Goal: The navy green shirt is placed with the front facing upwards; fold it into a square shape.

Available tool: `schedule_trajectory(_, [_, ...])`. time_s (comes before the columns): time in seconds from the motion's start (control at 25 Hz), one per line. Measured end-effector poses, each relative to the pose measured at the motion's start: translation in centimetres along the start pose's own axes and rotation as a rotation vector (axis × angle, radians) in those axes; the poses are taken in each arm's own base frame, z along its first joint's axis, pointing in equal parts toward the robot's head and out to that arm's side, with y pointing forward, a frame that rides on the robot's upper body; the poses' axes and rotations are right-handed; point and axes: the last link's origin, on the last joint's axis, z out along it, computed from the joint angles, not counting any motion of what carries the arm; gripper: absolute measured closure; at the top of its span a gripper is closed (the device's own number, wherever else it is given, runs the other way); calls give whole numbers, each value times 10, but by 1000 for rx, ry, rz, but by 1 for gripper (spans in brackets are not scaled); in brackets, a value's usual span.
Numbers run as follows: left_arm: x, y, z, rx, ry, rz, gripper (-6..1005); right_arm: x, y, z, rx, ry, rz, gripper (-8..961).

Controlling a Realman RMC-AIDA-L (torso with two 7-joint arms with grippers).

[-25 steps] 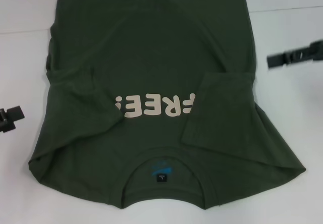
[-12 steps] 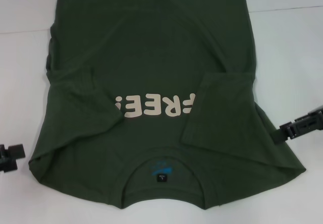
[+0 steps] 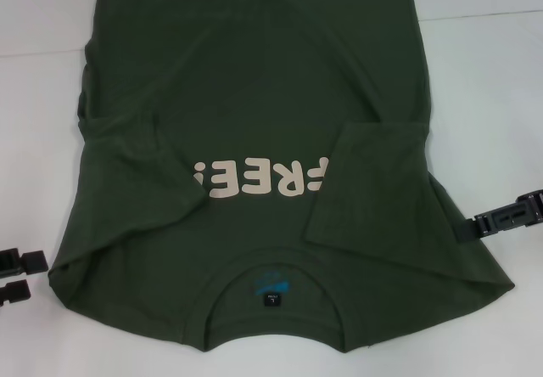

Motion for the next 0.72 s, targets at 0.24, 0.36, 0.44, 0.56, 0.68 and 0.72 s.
schedule_trajectory(0.24, [7,-7,13,59,-6,-27,282,-7,1,0,30,17,23,133])
schedule_trajectory(0.36, [11,-9,18,80,1,-28,282,-12,3,-1,35,26,35,133])
schedule_trajectory(0.44, [13,-11,20,96,4,-28,298,-15,5,-1,34,31,42,133])
schedule_trajectory(0.56, [15,-13,24,116,4,-26,323,-19,8,-2,27,40,44,133])
schedule_trajectory(0.68, [17,-15,25,133,10,-26,347,-21,11,-3,21,45,43,133])
schedule_trajectory(0.72, [17,-16,26,135,9,-25,356,-22,11,-3,21,44,42,133])
